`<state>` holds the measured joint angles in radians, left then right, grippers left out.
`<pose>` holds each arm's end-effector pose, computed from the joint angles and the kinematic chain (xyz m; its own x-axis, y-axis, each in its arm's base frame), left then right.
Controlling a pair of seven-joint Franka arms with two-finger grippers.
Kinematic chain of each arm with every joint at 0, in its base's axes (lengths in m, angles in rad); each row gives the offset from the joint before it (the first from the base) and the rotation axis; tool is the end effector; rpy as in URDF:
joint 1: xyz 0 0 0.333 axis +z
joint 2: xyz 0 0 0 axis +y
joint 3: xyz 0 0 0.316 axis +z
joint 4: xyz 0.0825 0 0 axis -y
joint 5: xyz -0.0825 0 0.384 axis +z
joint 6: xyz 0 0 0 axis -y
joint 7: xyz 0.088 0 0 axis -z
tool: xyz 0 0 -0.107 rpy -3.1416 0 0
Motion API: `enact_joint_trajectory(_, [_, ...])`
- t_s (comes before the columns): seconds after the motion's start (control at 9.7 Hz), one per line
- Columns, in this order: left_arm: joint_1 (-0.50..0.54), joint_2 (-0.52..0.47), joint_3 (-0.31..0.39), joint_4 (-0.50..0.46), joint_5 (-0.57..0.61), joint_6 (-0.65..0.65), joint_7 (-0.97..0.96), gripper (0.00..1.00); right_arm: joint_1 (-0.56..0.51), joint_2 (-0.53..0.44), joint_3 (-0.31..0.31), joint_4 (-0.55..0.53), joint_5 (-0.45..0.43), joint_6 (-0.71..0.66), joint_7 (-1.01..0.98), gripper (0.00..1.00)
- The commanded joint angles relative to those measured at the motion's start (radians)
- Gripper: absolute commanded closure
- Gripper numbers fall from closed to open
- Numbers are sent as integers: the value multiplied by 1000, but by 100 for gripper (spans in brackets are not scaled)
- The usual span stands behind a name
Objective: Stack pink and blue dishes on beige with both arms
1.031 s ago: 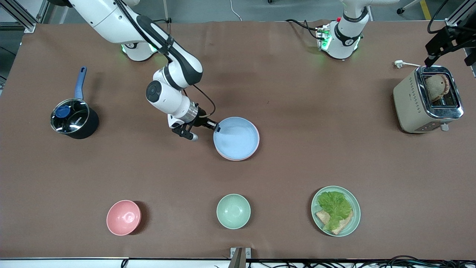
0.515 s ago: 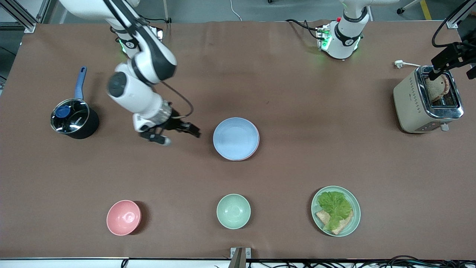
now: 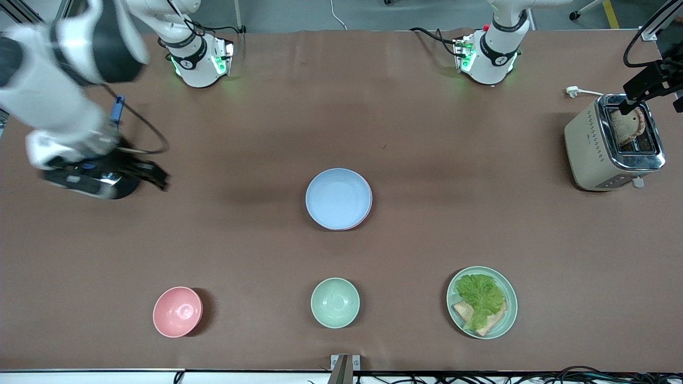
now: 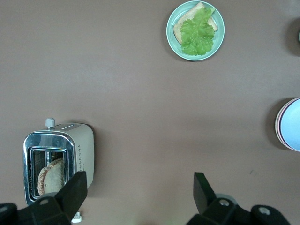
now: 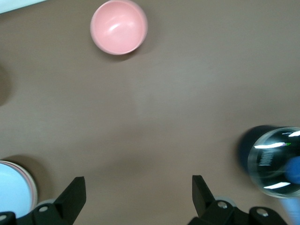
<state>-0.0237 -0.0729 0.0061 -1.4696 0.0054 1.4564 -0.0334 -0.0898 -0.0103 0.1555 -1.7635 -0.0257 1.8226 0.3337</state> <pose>0.5173 -0.0083 0.7004 0.9981 0.0165 0.0598 0.0167 -0.9999 -0.0029 0.5660 0.0355 0.5606 0.9631 -0.2586 0.0741 -0.2595 -0.9657 0.0027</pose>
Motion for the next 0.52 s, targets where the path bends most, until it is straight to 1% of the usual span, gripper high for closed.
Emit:
enact_joint_trajectory(0.0, [2, 7, -1, -15, 2, -14, 6, 0, 47, 12, -124, 133, -5, -113, -141, 0])
enact_joint_trajectory(0.1, [2, 7, -3, -15, 1, -22, 0, 0, 47, 12, -149, 182, -3, -129, -186, 0])
enact_joint_trajectory(0.21, [2, 8, -3, -12, -13, -19, -2, 0, 45, 18, -151, 250, 3, -202, -189, 0])
enact_joint_trajectory(0.31, [1, 10, -8, -15, -13, -18, 10, 0, 38, 32, -168, 325, 41, -265, -205, 0])
enact_joint_trajectory(0.41, [1, 15, -18, -15, -13, -14, 9, 0, 41, 32, -172, 338, 30, -275, -219, 0])
